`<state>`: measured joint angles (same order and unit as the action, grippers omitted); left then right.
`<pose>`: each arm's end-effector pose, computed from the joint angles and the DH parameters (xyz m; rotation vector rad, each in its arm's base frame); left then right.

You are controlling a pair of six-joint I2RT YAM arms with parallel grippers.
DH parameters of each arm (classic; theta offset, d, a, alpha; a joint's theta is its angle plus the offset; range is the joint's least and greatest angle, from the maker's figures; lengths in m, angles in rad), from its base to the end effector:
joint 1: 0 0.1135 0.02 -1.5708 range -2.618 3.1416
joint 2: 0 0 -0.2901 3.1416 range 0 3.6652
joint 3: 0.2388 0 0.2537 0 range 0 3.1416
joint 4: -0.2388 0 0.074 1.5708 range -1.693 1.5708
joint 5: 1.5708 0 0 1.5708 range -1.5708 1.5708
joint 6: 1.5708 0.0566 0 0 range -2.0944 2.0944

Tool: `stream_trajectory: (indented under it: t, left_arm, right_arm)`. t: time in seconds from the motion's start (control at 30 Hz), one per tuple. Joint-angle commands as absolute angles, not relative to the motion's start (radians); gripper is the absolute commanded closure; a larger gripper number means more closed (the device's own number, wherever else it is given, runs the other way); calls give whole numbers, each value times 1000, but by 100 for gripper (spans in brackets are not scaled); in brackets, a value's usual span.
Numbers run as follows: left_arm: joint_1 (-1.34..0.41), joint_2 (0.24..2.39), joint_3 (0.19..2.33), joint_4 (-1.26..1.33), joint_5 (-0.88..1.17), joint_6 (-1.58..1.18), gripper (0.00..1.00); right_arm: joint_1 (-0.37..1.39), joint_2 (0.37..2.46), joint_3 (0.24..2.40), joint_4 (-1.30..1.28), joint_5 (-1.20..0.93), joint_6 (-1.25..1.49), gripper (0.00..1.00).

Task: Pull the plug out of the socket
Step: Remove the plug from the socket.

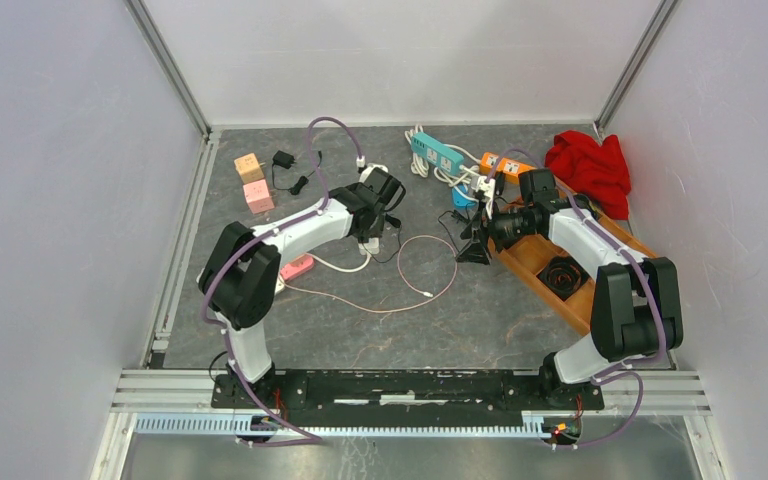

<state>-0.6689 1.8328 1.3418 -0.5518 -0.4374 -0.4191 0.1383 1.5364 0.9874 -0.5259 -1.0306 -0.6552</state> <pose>0.3317 -0.2317 0.2222 0.1604 2.4684 0.1241 0.2911 0.0895 0.2353 -1.1451 1.9140 1.0660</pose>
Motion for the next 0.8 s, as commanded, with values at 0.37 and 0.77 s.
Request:
stream_trajectory:
  t: [0.37, 0.77]
  left_arm:
    - [-667, 1876, 1370, -577, -409, -458, 66]
    - [-670, 1843, 1386, -571, -315, -341, 98]
  right_arm:
    - [140, 1522, 1031, -534, -1040, -675, 22]
    - [141, 1535, 1026, -528, -1053, -666, 22]
